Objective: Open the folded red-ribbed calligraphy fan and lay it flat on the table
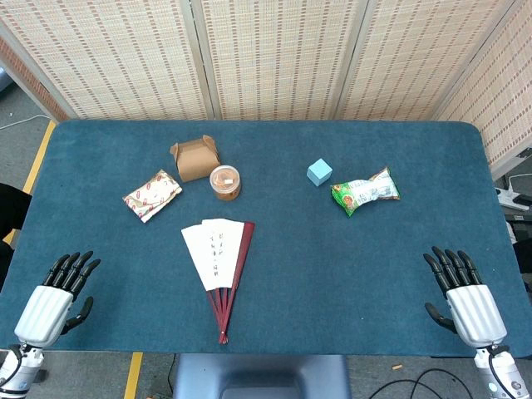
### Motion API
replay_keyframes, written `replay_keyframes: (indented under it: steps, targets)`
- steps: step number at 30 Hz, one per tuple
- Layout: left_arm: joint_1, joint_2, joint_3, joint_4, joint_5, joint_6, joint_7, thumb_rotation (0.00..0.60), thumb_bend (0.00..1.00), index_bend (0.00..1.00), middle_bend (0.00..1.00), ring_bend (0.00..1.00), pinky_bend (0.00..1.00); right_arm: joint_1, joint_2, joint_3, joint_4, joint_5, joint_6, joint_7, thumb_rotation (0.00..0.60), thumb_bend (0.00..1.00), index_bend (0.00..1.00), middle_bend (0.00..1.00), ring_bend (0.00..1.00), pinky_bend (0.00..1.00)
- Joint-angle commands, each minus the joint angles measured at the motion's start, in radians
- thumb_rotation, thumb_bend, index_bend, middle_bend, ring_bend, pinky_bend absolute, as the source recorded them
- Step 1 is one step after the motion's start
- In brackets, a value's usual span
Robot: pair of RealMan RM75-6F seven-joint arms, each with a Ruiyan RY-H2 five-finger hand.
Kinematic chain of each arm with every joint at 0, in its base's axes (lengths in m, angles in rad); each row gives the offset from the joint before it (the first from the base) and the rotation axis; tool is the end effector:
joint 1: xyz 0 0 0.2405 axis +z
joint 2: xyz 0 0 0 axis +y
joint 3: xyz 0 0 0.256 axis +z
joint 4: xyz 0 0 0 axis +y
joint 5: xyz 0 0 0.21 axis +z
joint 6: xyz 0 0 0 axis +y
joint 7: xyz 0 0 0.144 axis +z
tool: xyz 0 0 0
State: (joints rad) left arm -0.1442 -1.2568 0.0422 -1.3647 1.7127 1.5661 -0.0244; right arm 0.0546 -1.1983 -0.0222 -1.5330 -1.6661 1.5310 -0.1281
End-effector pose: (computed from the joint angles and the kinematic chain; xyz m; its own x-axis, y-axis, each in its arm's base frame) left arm -0.3097 0.1799 0.1211 0.4782 -0.0193 0.8780 0.8424 -0.2726 -0.4648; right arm -0.3051 -0.1553 0.1275 0.5170 -0.0208 0.8558 -0.8479 -0.1496 0.5086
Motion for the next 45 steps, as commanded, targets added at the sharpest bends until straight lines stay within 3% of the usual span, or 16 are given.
replay_keyframes:
  steps: [1,6,9,15,22,33,41,45]
  targets:
    - [0.0,-0.001,0.0,0.0,-0.001,-0.002,0.002,0.6,0.49,0.07,0.01,0.0,0.09,0.003,-0.005,-0.001,0.005,0.0,-0.007,0.0,0.6,0.2,0.0,0.0,0.0,0.0]
    - [-0.003,-0.006,0.0,0.004,-0.007,-0.011,-0.002,0.6,0.49,0.07,0.01,0.0,0.09,0.021,-0.045,0.003,0.031,-0.009,-0.029,-0.017,0.6,0.2,0.0,0.0,0.0,0.0]
    - [-0.008,-0.01,0.002,0.005,-0.007,-0.022,-0.01,0.6,0.49,0.07,0.01,0.0,0.09,0.081,-0.072,0.004,0.041,-0.045,-0.1,-0.035,0.6,0.2,0.01,0.0,0.0,0.0]
    - [-0.013,-0.014,0.012,-0.002,0.01,-0.027,-0.005,0.6,0.5,0.07,0.01,0.0,0.09,0.25,-0.166,0.057,0.049,-0.074,-0.289,-0.106,0.6,0.2,0.16,0.0,0.0,0.0]
    - [-0.011,-0.013,0.009,0.0,0.001,-0.025,-0.007,0.6,0.5,0.07,0.01,0.0,0.09,0.442,-0.366,0.132,0.14,-0.068,-0.459,-0.141,0.6,0.2,0.3,0.0,0.0,0.0]
    - [-0.003,-0.005,0.007,0.005,-0.012,-0.018,-0.029,0.6,0.51,0.07,0.01,0.0,0.09,0.59,-0.659,0.185,0.327,0.008,-0.555,-0.224,0.6,0.21,0.36,0.0,0.0,0.0]
    - [-0.006,-0.002,0.002,0.015,-0.022,-0.023,-0.048,0.6,0.51,0.07,0.01,0.0,0.09,0.69,-0.795,0.241,0.457,0.083,-0.624,-0.289,0.6,0.21,0.37,0.0,0.0,0.0]
    - [-0.006,-0.002,0.001,0.016,-0.023,-0.023,-0.049,0.6,0.51,0.07,0.01,0.0,0.09,0.703,-0.809,0.247,0.473,0.095,-0.634,-0.296,0.6,0.21,0.38,0.0,0.0,0.0]
